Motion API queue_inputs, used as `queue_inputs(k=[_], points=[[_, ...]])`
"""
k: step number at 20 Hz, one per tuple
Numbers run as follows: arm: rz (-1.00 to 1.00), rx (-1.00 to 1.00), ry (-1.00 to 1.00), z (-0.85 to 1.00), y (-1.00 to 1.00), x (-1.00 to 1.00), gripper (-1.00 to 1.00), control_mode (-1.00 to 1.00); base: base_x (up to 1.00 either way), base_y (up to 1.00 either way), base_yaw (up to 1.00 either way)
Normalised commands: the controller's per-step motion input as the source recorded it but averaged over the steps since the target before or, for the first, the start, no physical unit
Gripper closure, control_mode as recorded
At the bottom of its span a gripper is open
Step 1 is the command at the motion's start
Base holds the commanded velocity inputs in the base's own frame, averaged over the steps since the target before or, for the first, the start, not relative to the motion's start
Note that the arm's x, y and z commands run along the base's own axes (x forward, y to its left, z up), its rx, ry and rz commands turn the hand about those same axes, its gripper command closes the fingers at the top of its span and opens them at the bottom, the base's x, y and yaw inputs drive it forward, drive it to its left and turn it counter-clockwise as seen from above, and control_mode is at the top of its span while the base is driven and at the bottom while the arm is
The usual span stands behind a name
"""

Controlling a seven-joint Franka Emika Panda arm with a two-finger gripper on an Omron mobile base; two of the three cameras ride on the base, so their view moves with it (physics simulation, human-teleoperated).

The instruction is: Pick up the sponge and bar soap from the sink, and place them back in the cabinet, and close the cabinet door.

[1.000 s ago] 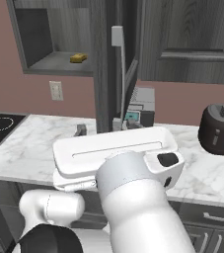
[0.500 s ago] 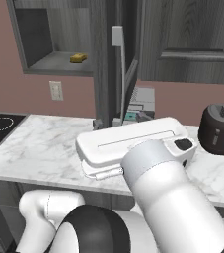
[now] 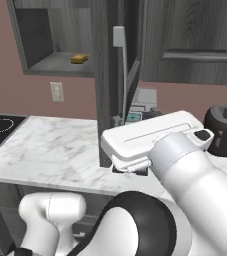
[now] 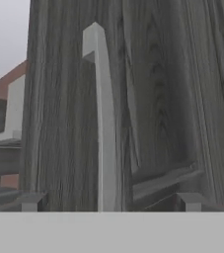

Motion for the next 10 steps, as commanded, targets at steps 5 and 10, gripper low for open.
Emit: queue_inputs(k=[5,10], points=[[0.10,0.00,-0.01,-0.03,-0.16,0.29,-1.00,-1.00,0.00,0.00,0.00],[0.09,0.00,-0.02,-0.07,-0.04,0.35,-1.00,-1.00,0.00,0.00,0.00]])
